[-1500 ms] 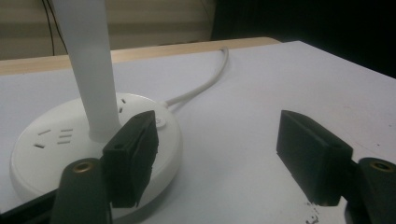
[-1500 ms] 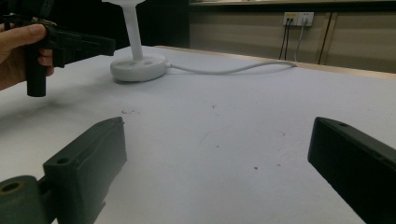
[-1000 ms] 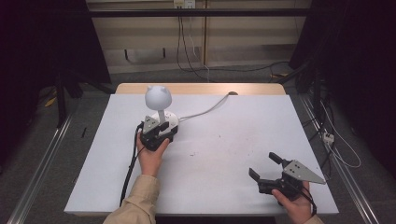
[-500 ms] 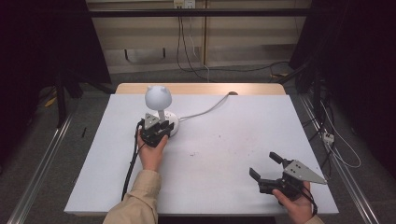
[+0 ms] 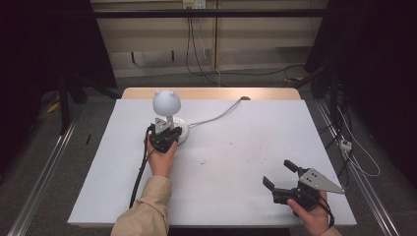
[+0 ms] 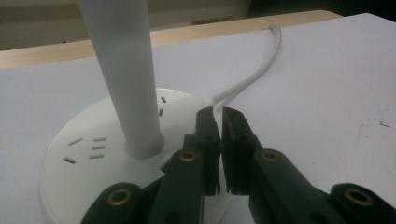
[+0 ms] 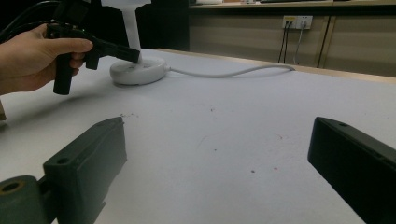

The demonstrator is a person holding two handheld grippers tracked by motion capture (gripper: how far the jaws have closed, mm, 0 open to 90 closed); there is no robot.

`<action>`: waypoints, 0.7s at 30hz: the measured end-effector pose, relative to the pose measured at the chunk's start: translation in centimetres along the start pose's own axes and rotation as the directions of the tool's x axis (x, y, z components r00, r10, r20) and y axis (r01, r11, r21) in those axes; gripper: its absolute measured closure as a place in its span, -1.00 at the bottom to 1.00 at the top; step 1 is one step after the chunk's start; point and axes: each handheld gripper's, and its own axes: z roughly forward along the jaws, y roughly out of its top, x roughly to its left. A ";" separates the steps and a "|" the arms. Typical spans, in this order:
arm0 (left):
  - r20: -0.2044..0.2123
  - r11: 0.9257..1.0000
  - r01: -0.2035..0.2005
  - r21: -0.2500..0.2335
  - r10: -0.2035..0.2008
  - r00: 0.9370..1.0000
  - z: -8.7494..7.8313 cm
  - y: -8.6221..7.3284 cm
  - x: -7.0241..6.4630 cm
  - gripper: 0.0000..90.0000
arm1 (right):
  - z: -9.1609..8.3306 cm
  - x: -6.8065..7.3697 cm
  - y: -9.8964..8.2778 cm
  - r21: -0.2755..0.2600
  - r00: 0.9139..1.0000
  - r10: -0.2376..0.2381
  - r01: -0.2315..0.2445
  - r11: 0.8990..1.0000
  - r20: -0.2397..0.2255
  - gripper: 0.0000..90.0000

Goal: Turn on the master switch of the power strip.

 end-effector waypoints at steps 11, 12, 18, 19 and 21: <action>-0.013 1.000 0.004 0.001 -0.004 1.000 0.3 0.0 -0.2 1.00 | -0.1 0.0 0.1 -0.003 1.000 -0.002 0.002 1.000 -0.004 -0.91; -0.009 1.000 0.000 0.007 0.000 1.000 0.4 -0.1 -0.2 1.00 | -0.1 0.1 0.1 -0.004 1.000 0.000 0.000 1.000 -0.005 -0.91; -0.023 1.000 -0.003 0.008 0.004 1.000 0.9 -0.3 -0.5 1.00 | 0.0 0.1 0.1 -0.007 1.000 0.001 -0.001 1.000 -0.005 -0.91; -0.025 1.000 0.000 0.004 0.001 1.000 1.0 -0.3 -0.6 1.00 | 0.0 0.1 0.1 -0.007 1.000 0.001 -0.001 1.000 -0.005 -0.91; -0.033 1.000 -0.005 0.005 0.005 0.999 1.1 -0.3 -0.6 1.00 | 0.0 0.1 0.1 -0.006 1.000 0.000 0.000 1.000 -0.004 -0.91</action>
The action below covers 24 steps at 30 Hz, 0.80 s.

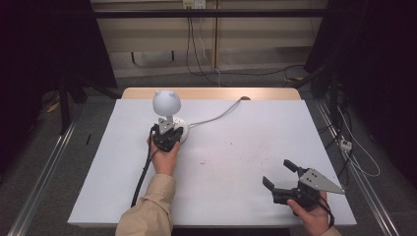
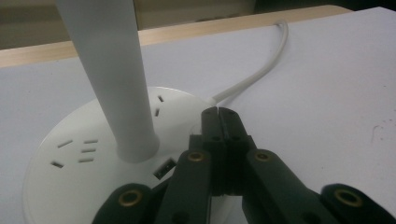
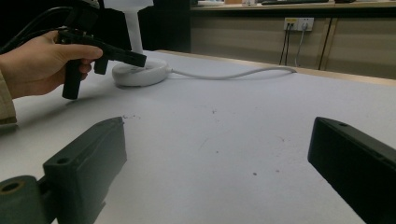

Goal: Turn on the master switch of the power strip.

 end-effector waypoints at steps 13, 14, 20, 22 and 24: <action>-0.024 1.000 -0.013 -0.018 0.013 1.000 0.5 0.6 -0.7 1.00 | -0.1 -0.1 0.1 -0.003 1.000 -0.001 0.001 1.000 -0.001 -0.91; -0.028 1.000 -0.026 -0.010 0.026 0.999 0.5 0.8 -0.7 1.00 | -0.1 -0.1 0.1 -0.003 1.000 -0.001 0.001 1.000 -0.001 -0.91; -0.031 0.999 -0.036 -0.006 0.035 0.999 0.6 0.8 -0.8 1.00 | -0.1 -0.1 0.0 -0.004 1.000 -0.003 0.003 1.000 -0.005 -0.91; -0.031 0.999 -0.046 0.002 0.046 0.998 0.6 0.8 -0.7 1.00 | -0.1 -0.1 0.1 -0.004 1.000 -0.002 0.002 1.000 -0.002 -0.91; -0.035 1.000 -0.015 -0.021 0.015 0.999 0.8 0.8 -0.9 1.00 | -0.1 -0.1 0.1 -0.004 1.000 0.000 0.000 1.000 -0.001 -0.91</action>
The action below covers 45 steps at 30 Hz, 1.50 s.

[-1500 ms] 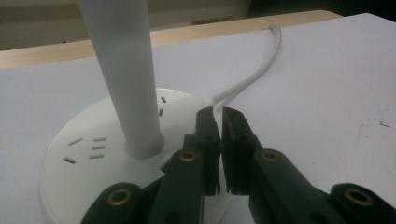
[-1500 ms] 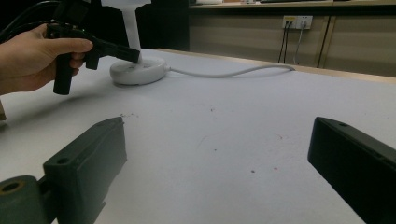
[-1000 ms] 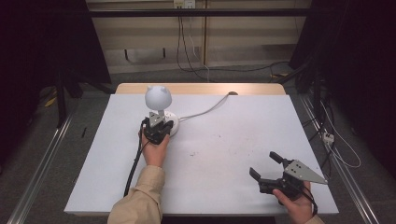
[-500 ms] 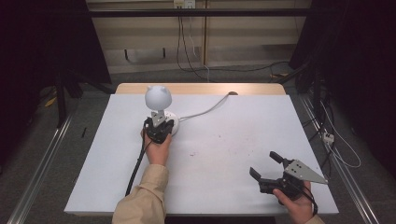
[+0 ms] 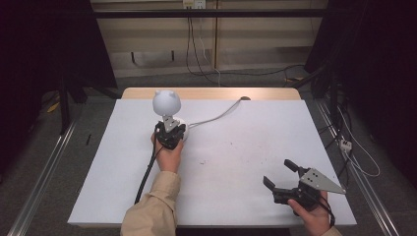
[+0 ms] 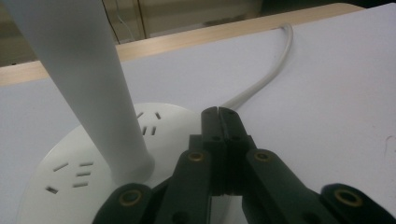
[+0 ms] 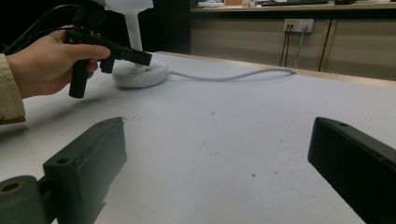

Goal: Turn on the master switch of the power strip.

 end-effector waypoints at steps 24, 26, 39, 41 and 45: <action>-0.046 0.999 -0.044 0.019 0.044 0.998 0.6 -0.6 0.1 1.00 | 0.0 0.0 0.0 -0.001 1.000 -0.002 0.002 1.000 -0.008 -0.92; -0.050 0.998 -0.056 0.029 0.058 0.997 0.6 -0.6 0.1 1.00 | 0.0 0.0 0.0 -0.001 1.000 -0.001 0.001 1.000 -0.008 -0.91; -0.077 0.995 -0.096 0.039 0.099 0.992 0.6 -0.7 -0.4 1.00 | 0.0 0.0 0.0 0.000 1.000 -0.004 0.004 1.000 -0.010 -0.92; -0.078 0.997 -0.074 0.024 0.076 0.994 0.7 -0.7 -0.4 1.00 | 0.0 0.0 -0.1 0.001 1.000 -0.004 0.004 1.000 -0.011 -0.92; -0.074 0.998 -0.066 0.024 0.067 0.995 0.7 -0.7 -0.4 1.00 | 0.0 0.1 0.0 0.000 1.000 -0.004 0.004 1.000 -0.012 -0.92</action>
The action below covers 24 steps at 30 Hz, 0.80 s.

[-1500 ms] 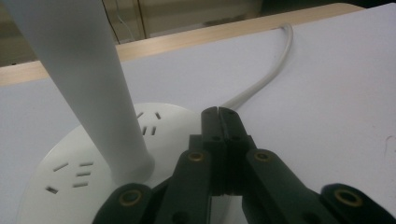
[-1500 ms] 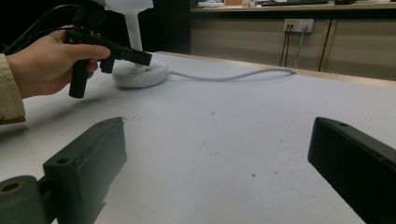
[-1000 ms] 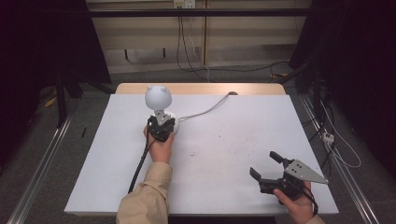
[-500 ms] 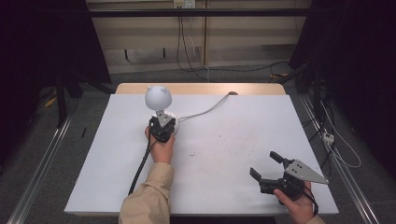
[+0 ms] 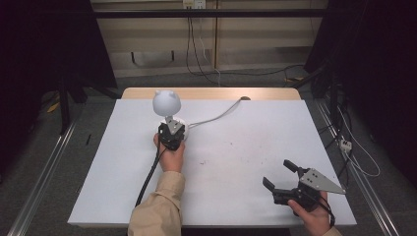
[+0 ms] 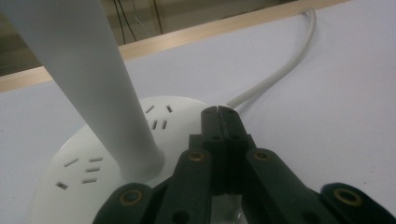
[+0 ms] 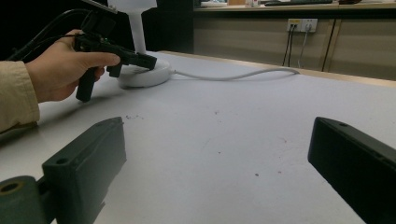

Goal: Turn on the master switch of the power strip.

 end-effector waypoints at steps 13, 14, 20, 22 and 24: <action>-0.018 1.000 -0.019 0.022 0.020 1.000 0.1 0.1 0.0 1.00 | 0.0 0.0 0.0 -0.001 1.000 0.000 0.000 1.000 -0.002 -0.92; -0.019 1.000 -0.022 0.019 0.022 1.000 0.2 0.1 0.0 1.00 | 0.0 0.0 0.0 -0.001 1.000 0.000 0.000 1.000 -0.001 -0.92; -0.025 0.999 -0.033 0.022 0.033 0.999 0.2 0.0 -0.1 1.00 | -0.1 -0.1 0.0 -0.003 1.000 0.003 -0.003 1.000 0.000 -0.92; -0.036 0.999 -0.044 0.031 0.045 0.998 0.2 0.1 -0.2 1.00 | -0.1 -0.1 0.0 -0.004 1.000 0.001 -0.001 1.000 0.001 -0.92; -0.032 0.999 -0.035 0.029 0.036 0.999 0.2 0.1 -0.2 1.00 | -0.1 -0.1 0.0 -0.006 1.000 0.000 0.000 1.000 0.001 -0.92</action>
